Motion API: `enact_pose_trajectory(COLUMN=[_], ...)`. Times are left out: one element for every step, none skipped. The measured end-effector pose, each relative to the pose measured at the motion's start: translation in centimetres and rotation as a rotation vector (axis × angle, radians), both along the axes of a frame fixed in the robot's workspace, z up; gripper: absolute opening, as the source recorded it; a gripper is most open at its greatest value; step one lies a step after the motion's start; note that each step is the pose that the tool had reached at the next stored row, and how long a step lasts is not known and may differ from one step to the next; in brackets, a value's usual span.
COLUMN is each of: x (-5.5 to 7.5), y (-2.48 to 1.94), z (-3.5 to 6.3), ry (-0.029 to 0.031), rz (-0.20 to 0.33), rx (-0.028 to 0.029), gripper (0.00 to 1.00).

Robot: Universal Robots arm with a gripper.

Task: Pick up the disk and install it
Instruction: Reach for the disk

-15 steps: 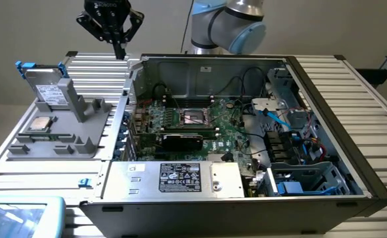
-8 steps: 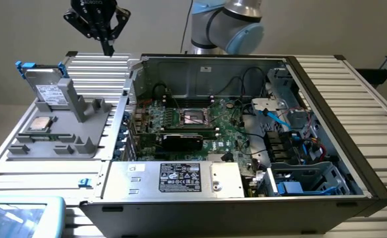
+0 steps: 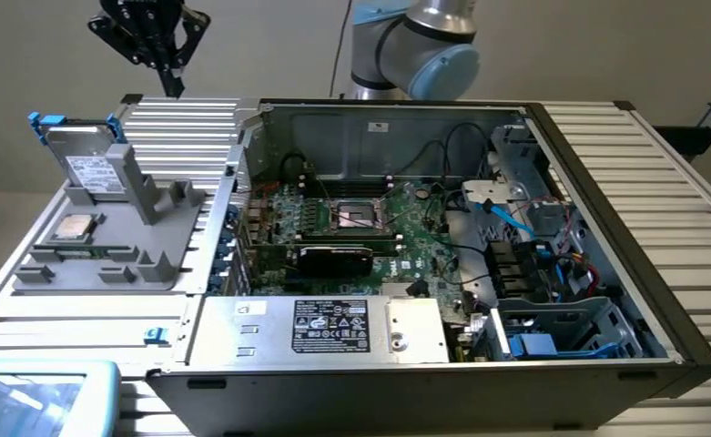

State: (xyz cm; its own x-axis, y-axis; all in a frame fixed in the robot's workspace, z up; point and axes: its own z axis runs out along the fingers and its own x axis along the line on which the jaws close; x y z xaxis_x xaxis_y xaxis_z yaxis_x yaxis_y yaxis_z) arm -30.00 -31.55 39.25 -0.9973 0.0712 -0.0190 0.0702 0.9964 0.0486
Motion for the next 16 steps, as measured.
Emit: enact_pose_trajectory(x=[-0.4, -0.9, -1.4, -1.8, -2.2, -2.7, -3.2, -3.6, -4.1, -4.5, -5.0, -5.5, -5.9, -6.4, -6.8, -7.2], y=[0.15, 0.3, 0.45, 0.57, 0.69, 0.82, 0.94, 1.06, 1.18, 1.3, 1.42, 1.55, 1.67, 1.79, 1.91, 2.03], z=[0.0, 0.0, 0.0, -0.01, -0.01, -0.01, -0.02, -0.03, -0.03, -0.04, -0.04, -0.05, -0.05, -0.06, -0.07, -0.07], ry=[0.0, 0.0, 0.0001, 0.0001, 0.0002, 0.0005, 0.0009, 0.0011, 0.0017, 0.0021, 0.0026, 0.0032, 0.0039, 0.0044, 0.005, 0.0056], rz=[0.0, 0.0, 0.0, 0.0, 0.0, 0.0, 0.0, 0.0, 0.0, 0.0, 0.0, 0.0, 0.0, 0.0, 0.0, 0.0], rx=[-0.0001, -0.0002, -0.0004, -0.0008, -0.0012, -0.0019, -0.0027, -0.0036, -0.0046, -0.0055, -0.0064, -0.0075, -0.0085, -0.0096, -0.0107, -0.0117], gripper=[0.11, 0.11, 0.11, 0.11, 0.11, 0.11, 0.11, 0.11, 0.11, 0.11, 0.11, 0.11, 0.11, 0.11, 0.11, 0.11])
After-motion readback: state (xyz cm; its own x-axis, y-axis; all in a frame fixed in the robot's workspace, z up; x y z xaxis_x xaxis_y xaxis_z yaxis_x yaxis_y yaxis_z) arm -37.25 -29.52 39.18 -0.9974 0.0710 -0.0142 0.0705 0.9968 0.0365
